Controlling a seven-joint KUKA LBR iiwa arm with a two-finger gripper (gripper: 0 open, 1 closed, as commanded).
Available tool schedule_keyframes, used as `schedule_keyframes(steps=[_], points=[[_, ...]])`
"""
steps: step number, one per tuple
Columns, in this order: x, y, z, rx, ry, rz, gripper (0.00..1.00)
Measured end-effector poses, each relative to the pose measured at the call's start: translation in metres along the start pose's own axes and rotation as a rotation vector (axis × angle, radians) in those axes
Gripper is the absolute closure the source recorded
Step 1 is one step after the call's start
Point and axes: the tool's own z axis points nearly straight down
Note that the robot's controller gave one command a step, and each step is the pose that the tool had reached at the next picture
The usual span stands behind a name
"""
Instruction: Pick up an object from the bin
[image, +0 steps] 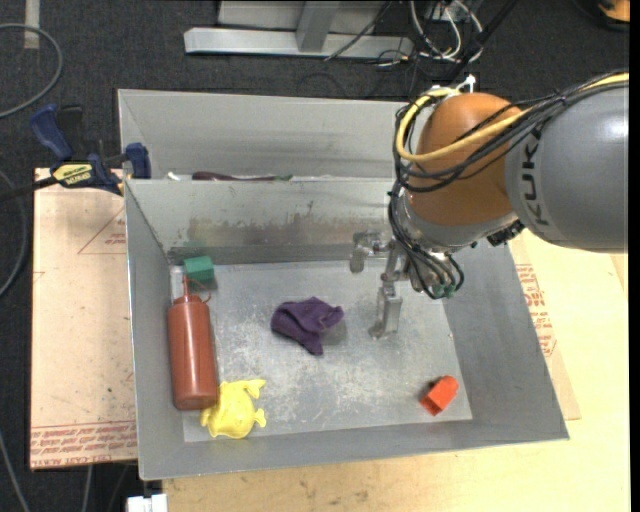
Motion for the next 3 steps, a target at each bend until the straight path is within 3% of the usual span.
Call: schedule_keyframes(steps=[1,2,3], points=[[-0.007,0.030,0.060,-0.003,0.012,-0.148,0.00],[0.009,0.075,0.112,-0.001,-0.005,-0.066,1.00],[0.009,0.075,0.112,-0.001,-0.005,-0.067,1.00]])
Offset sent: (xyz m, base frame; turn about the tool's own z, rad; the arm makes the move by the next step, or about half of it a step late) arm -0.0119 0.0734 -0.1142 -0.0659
